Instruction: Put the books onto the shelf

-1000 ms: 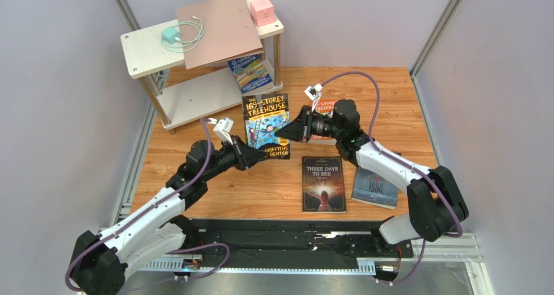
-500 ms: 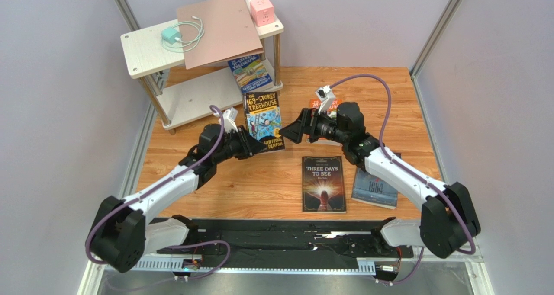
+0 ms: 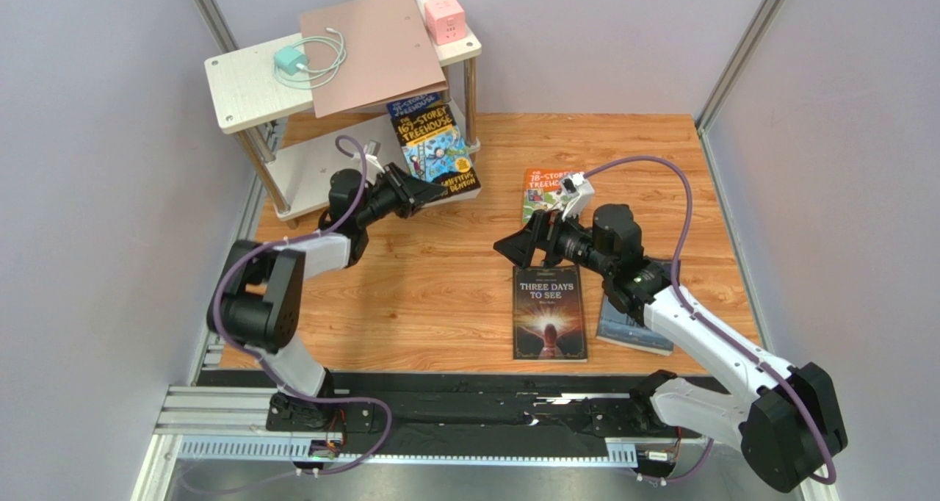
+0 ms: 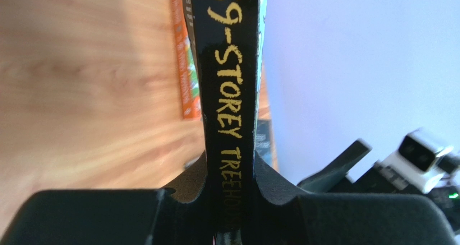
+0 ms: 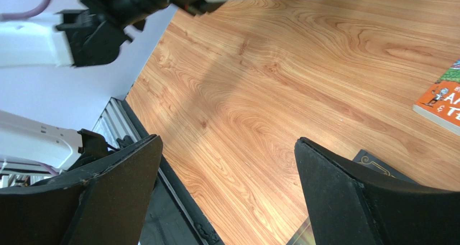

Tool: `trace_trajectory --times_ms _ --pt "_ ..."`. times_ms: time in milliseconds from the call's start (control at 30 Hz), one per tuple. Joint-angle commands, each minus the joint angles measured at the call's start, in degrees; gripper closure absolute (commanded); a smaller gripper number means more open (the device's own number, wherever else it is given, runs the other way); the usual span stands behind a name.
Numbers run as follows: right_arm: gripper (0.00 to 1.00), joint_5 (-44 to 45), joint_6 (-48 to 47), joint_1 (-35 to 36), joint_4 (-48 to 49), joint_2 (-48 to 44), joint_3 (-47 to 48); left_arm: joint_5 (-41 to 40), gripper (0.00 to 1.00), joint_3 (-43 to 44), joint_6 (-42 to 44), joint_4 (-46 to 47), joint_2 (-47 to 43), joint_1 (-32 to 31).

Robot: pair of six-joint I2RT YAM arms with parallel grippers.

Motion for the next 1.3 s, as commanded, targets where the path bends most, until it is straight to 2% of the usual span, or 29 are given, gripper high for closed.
trace_trajectory --times_ms 0,67,100,167,267,367,400,500,633,833,1067,1267 --pt "0.0 1.7 -2.6 0.4 -1.8 -2.5 0.2 9.0 1.0 7.9 -18.4 33.0 12.8 2.1" --pt "0.0 1.7 -3.3 0.4 -2.7 -3.3 0.0 9.0 1.0 12.3 -26.1 39.8 20.1 2.5" --pt "0.0 1.7 -3.5 0.4 -2.9 -3.4 0.0 9.0 1.0 13.9 -27.5 42.5 22.0 2.6" --pt "0.0 1.8 -4.4 0.4 -4.0 -4.0 0.0 9.0 1.0 17.8 -27.7 41.6 25.0 3.0" --pt "0.0 2.4 -5.6 0.4 -5.1 -4.5 -0.4 8.6 1.0 21.1 -24.4 36.3 25.3 3.6" --pt "0.0 2.7 -6.1 0.4 -5.2 -4.9 -0.9 8.9 1.0 24.0 -19.8 28.5 23.5 4.3" --pt "0.0 2.8 -6.2 0.4 -5.2 -4.7 -1.0 9.3 1.0 24.8 -18.5 23.2 23.3 4.5" --pt "0.0 2.4 -6.3 0.3 -5.2 -4.5 -1.2 9.7 1.0 28.6 -16.3 16.8 23.4 5.3" --pt "0.0 2.3 -6.6 0.4 -5.2 -3.8 -1.0 10.1 1.0 33.2 -15.8 12.7 25.6 6.7" --pt "0.0 2.3 -7.2 0.4 -5.2 -4.1 -0.8 8.4 1.0 35.7 -13.4 8.2 27.4 8.6" --pt "0.0 2.3 -7.2 0.4 -7.0 -4.5 -1.2 8.5 1.0 42.6 -9.1 -2.7 31.4 9.0" --pt "0.0 2.4 -7.6 0.4 -7.7 -4.9 -1.2 7.6 0.86 49.9 -2.6 -15.2 33.5 9.0"
